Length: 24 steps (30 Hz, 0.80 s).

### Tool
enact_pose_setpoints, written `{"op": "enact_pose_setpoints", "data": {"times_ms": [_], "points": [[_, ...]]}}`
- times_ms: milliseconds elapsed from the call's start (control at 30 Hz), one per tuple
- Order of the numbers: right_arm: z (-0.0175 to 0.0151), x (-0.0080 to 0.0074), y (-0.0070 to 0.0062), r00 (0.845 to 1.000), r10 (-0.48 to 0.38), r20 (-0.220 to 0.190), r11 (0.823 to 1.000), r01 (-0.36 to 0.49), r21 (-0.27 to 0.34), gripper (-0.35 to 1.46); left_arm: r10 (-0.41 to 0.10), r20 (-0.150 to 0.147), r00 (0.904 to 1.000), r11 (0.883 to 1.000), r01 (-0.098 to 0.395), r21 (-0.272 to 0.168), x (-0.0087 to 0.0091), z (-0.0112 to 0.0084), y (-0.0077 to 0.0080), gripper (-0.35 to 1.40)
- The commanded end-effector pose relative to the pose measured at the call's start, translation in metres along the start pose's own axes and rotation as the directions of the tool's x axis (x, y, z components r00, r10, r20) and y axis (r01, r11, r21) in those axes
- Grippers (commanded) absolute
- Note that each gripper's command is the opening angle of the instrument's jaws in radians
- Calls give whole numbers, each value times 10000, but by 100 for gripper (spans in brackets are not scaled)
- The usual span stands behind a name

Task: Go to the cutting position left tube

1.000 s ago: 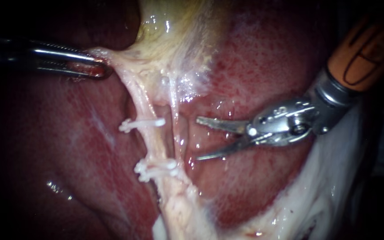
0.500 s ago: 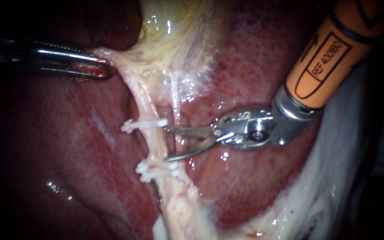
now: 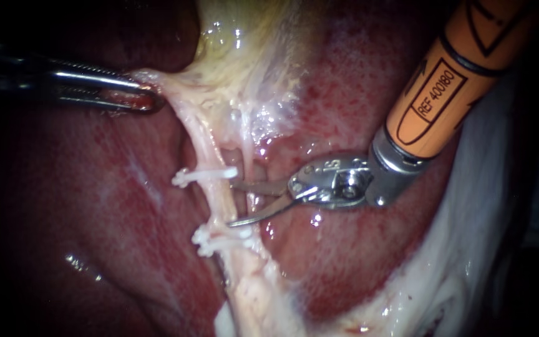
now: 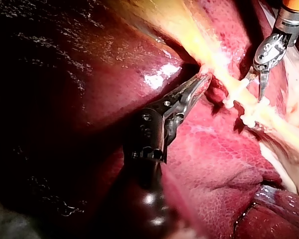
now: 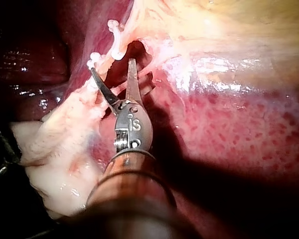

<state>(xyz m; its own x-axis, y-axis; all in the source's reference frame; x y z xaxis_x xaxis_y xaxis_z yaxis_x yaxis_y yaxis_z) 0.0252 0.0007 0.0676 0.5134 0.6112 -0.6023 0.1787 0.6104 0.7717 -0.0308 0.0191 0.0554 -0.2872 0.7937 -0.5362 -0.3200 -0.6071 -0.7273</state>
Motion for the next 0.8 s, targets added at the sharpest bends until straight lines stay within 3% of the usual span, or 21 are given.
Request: {"op": "enact_pose_setpoints", "data": {"times_ms": [33,300,667,800], "points": [[2,2,-1,10000,11,-59,9999,-10,113,143,-5,1,10000,10000,5,7,0,1,0,-35],[26,21,-6,9992,126,-371,9960,-93,888,142,-5,0,10000,10000,5,11,0,2,0,-35],[51,42,1,9958,252,-881,9945,-161,1033,138,-6,-1,10000,10000,6,14,0,2,0,-35],[50,49,-5,9943,295,-1029,9935,-178,1121,137,-7,-30,10000,10000,7,7,0,3,0,-35]]}}
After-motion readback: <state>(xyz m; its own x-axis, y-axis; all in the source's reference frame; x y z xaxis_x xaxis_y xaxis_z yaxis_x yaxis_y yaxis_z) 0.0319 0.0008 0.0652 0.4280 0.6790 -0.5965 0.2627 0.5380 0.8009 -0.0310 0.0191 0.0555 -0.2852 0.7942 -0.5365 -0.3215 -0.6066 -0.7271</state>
